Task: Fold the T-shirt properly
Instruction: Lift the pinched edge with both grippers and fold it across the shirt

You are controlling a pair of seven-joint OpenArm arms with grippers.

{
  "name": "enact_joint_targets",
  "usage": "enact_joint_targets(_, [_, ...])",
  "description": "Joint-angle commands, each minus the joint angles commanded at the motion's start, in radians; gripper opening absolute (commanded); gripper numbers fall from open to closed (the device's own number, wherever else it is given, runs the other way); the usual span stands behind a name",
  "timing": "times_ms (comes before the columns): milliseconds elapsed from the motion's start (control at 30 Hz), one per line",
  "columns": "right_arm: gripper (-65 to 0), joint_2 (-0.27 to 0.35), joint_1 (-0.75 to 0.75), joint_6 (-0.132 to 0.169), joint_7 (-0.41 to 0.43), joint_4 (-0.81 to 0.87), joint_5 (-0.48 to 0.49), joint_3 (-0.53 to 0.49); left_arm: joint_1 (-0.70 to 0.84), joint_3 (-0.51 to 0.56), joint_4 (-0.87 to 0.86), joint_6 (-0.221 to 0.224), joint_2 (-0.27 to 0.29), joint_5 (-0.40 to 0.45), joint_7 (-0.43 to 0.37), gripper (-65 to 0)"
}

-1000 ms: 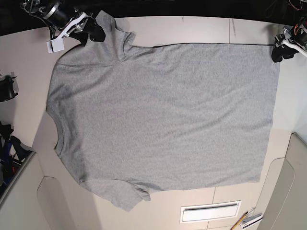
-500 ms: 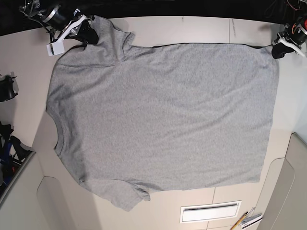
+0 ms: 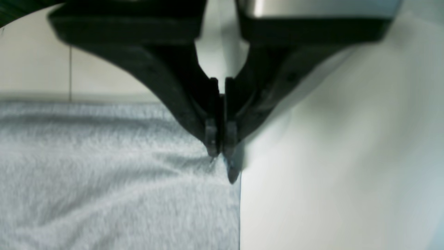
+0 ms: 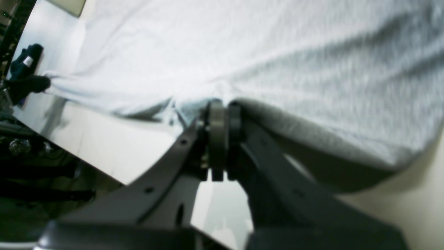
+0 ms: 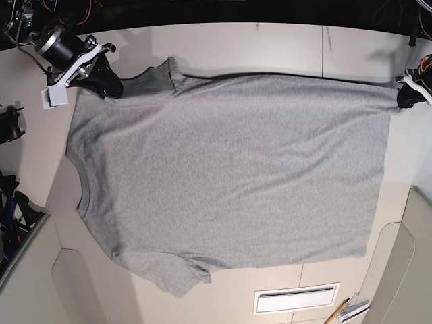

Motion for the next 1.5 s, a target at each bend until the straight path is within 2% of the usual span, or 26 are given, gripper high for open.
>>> enact_joint_targets(167, [-65.0, 0.0, 0.111, 0.0, 0.002, -0.003, -0.063, 0.0, -0.084, 0.0, -0.004, 0.0, 0.0, 0.045, -0.002, -65.0])
enact_joint_targets(267, [-65.0, 0.0, 0.17, 0.0, 0.002, -0.015, -0.064, 0.0, -0.111, 0.002, -0.01, 0.0, 0.0, 0.065, -0.043, -65.0])
enact_joint_targets(333, [-65.0, 0.0, 0.211, 0.005, 0.002, -0.047, -0.071, 0.0, -0.136, 0.002, -0.025, 0.0, 0.003, 0.112, -0.074, -65.0])
enact_joint_targets(467, [-65.0, 0.0, 0.32, 0.007, 0.009, -0.17, -0.071, 0.0, -0.222, 0.014, -0.09, 0.0, 0.003, 0.126, -0.097, -65.0])
enact_joint_targets(567, [-65.0, 0.0, 0.402, 0.008, 0.012, -0.275, -0.071, -0.003, -0.285, 0.069, -0.142, 0.0, 0.003, 0.155, -0.114, -65.0])
enact_joint_targets(700, [-65.0, 0.0, 0.515, 0.014, 0.013, -0.414, -0.088, -0.022, -0.383, 0.176, -0.227, 0.0, 0.003, 0.25, -0.194, -65.0])
enact_joint_targets(767, [-65.0, 0.0, 0.563, 0.014, 0.015, -0.473, -0.098, -0.035, -0.44, 0.219, -0.282, 0.0, 0.003, 0.278, -0.207, -65.0])
enact_joint_targets(900, [-65.0, 0.0, 0.63, 0.014, 0.044, -0.575, -0.147, -0.051, -0.519, 0.245, -0.391, 0.0, 0.003, 0.292, -0.207, -65.0])
enact_joint_targets(1033, [-65.0, -0.001, 0.652, 0.014, 0.131, -0.656, -0.183, -0.057, -0.539, 0.245, -0.439, 0.0, 0.008, 0.288, -0.218, -65.0])
enact_joint_targets(1233, [-65.0, -0.046, 0.652, 0.013, 0.182, -0.679, -0.274, -0.056, -0.539, 0.245, -0.441, 0.0, 0.062, 0.292, -0.241, -65.0])
enact_joint_targets(1300, [-53.4, -0.055, 0.652, 0.013, 0.193, -0.679, -0.28, -0.056, -0.539, 0.245, -0.441, 0.0, 0.071, 0.292, -0.248, -65.0])
enact_joint_targets(1367, [-40.3, -0.059, 0.652, 0.011, 0.18, -0.679, -0.28, -0.056, -0.539, 0.245, -0.441, 0.0, 0.072, 0.292, -0.249, -56.8])
enact_joint_targets(1400, [-36.1, -0.058, 0.652, 0.006, 0.156, -0.678, -0.28, -0.056, -0.539, 0.245, -0.441, 0.0, 0.071, 0.291, -0.249, -50.8])
enact_joint_targets(1433, [-33.9, -0.059, 0.652, 0.006, 0.13, -0.673, -0.278, -0.049, -0.539, 0.245, -0.441, 0.0, 0.071, 0.291, -0.248, -45.2])
enact_joint_targets(1500, [-33.5, -0.059, 0.649, 0.007, 0.089, -0.655, -0.245, -0.023, -0.539, 0.245, -0.441, 0.0, 0.071, 0.283, -0.248, -36.3])
